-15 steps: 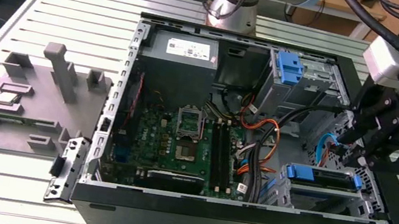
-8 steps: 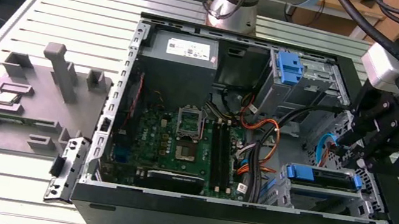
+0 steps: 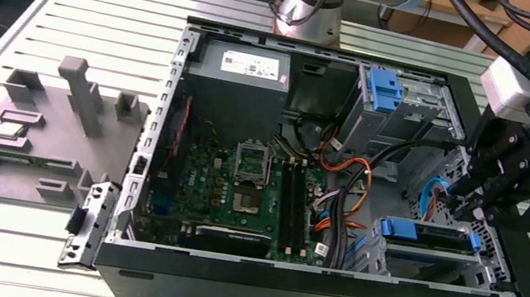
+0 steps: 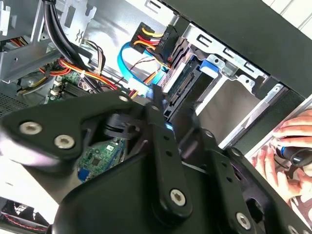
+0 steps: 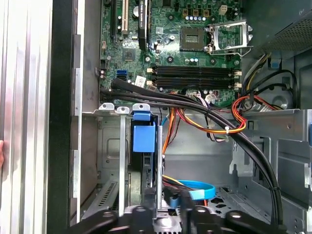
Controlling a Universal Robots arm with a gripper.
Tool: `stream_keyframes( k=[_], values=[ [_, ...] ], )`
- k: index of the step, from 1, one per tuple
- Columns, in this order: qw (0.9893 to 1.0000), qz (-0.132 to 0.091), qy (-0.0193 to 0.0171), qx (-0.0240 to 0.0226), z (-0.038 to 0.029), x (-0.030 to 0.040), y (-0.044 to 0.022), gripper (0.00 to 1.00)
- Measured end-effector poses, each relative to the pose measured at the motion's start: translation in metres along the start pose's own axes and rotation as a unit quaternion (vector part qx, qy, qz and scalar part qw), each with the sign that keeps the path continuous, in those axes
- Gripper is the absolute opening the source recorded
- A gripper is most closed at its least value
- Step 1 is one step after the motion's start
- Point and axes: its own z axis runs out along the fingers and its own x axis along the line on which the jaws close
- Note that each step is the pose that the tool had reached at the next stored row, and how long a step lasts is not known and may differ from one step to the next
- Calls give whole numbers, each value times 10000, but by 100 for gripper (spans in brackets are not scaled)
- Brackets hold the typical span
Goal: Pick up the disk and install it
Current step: 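Insert the first disk wire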
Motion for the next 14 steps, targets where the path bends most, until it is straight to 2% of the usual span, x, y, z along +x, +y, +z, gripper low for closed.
stream_keyframes(
  k=[1,3,5,6,8,9,14],
  values=[
    [10000,0,0,0,0,0,0,35],
    [10000,0,0,0,0,0,-1,23],
    [10000,0,0,0,0,0,-1,23],
    [10000,0,0,0,0,0,-1,16],
    [10000,0,0,0,0,0,-2,15],
    [10000,0,0,0,0,0,-2,10],
    [10000,0,0,0,0,0,-3,10]
  ],
)
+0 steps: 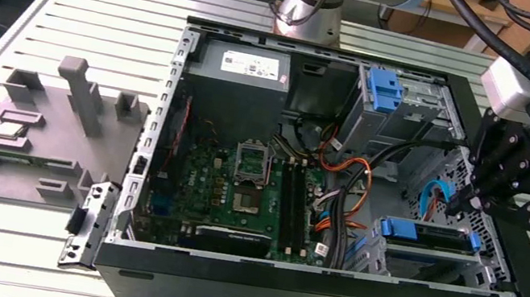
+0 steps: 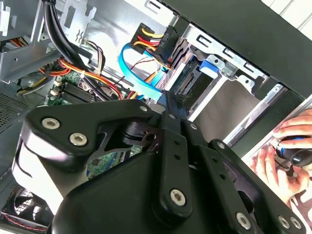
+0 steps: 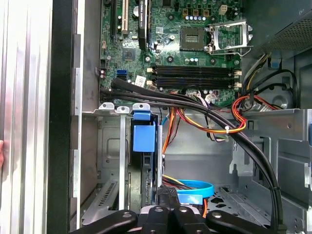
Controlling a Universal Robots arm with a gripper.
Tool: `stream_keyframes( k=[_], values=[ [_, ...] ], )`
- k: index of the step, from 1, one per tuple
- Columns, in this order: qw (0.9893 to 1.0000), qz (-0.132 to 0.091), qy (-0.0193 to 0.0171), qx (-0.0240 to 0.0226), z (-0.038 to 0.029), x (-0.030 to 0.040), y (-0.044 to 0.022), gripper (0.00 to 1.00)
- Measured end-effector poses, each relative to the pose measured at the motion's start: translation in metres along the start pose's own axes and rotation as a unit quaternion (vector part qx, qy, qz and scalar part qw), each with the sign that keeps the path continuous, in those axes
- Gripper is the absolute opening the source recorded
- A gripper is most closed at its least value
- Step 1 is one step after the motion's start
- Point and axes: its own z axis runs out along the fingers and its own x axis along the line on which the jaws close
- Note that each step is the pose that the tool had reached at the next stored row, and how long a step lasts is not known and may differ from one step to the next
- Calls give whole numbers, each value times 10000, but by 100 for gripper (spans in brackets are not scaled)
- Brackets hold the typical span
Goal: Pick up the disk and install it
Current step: 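Insert the first disk wire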
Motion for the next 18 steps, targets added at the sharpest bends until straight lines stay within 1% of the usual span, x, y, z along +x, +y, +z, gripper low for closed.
stream_keyframes(
  k=[5,6,7,9,10,11,13,15,18],
  values=[
    [10000,0,0,0,0,0,-1,11],
    [10000,0,0,0,0,0,-1,17],
    [10000,0,0,0,0,0,-2,17],
    [10000,0,0,0,0,0,-2,29],
    [10000,0,0,0,0,0,-2,29],
    [10000,0,0,0,0,4,-3,36],
    [10000,0,-1,0,11,14,-3,36],
    [10000,0,-2,0,39,31,-3,36],
    [10000,0,2,0,59,36,-4,36]
  ],
)
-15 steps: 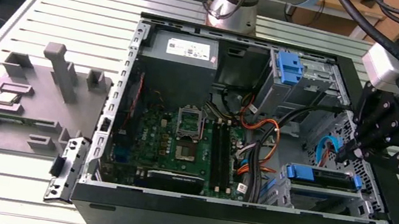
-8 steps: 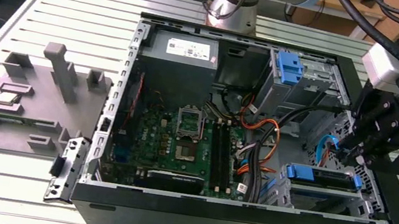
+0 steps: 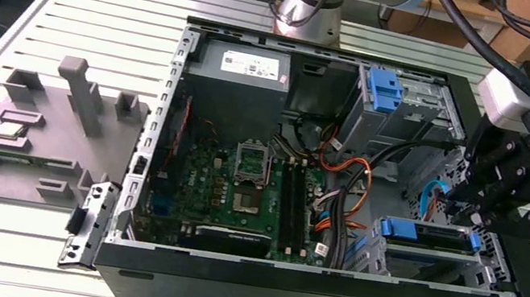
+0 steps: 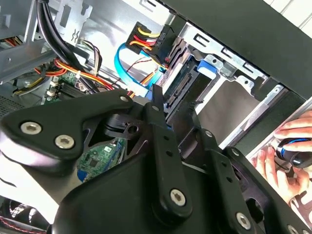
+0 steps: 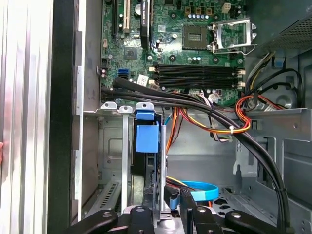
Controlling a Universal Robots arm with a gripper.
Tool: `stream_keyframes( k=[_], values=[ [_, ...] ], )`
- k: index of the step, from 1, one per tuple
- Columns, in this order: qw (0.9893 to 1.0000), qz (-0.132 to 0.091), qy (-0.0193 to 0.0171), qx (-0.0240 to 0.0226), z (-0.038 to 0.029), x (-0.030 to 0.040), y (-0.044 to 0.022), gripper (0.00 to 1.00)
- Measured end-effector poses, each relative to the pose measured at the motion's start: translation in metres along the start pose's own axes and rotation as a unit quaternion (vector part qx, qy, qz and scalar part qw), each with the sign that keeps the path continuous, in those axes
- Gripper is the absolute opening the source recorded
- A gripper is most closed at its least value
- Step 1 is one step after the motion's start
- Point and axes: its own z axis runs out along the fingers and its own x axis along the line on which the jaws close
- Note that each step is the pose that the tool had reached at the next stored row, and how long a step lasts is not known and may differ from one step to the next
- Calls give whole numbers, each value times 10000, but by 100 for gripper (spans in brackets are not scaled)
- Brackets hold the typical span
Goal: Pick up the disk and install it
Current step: 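Insert the first disk wire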
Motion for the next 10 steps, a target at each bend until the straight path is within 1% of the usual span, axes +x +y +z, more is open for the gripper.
stream_keyframes(
  k=[8,9,10],
  values=[
    [10000,0,1,0,7,1,0,36],
    [10000,0,1,0,7,1,0,34],
    [10000,0,1,0,7,1,0,28]
  ],
)
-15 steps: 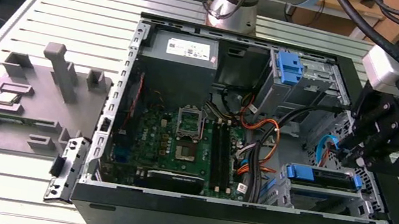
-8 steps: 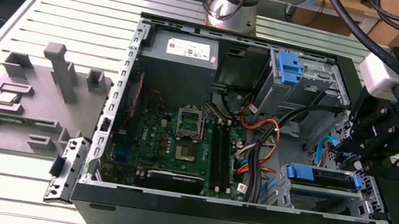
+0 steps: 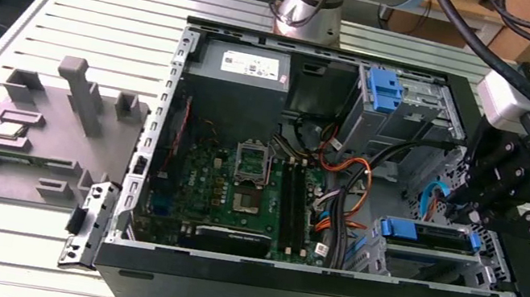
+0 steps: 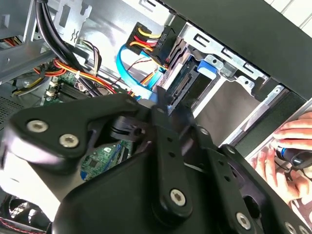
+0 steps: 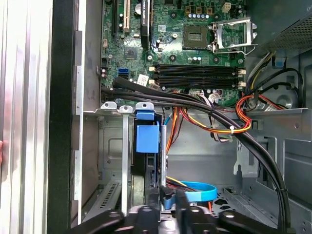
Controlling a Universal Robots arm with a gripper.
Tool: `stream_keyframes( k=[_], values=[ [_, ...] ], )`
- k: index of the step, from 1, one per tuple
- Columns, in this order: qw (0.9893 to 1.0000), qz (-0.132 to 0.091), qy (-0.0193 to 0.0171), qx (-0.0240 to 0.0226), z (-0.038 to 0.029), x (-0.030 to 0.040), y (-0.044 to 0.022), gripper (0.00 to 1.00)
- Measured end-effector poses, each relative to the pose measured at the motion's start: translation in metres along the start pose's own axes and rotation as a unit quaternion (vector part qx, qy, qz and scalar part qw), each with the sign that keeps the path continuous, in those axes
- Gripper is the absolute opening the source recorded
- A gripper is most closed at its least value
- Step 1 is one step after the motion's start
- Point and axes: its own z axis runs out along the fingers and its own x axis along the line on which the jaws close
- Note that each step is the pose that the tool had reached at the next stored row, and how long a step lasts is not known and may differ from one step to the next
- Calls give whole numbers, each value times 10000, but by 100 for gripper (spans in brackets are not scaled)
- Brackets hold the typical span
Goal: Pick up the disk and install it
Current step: 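Insert the first disk wire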
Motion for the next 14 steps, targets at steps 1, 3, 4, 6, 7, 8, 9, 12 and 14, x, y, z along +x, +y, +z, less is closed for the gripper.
stream_keyframes(
  k=[1,3,4,6,7,8,9,12,14],
  values=[
    [10000,0,0,0,0,0,0,28],
    [10000,0,0,0,0,0,0,22],
    [10000,0,0,0,0,0,0,16],
    [10000,0,0,0,0,0,0,16],
    [10000,0,0,0,0,0,0,16],
    [10000,0,0,0,1,0,0,16],
    [10000,0,0,0,1,0,0,16],
    [10000,-2,-2,5,3,2,14,16],
    [10000,-11,0,23,2,11,43,16]
  ],
)
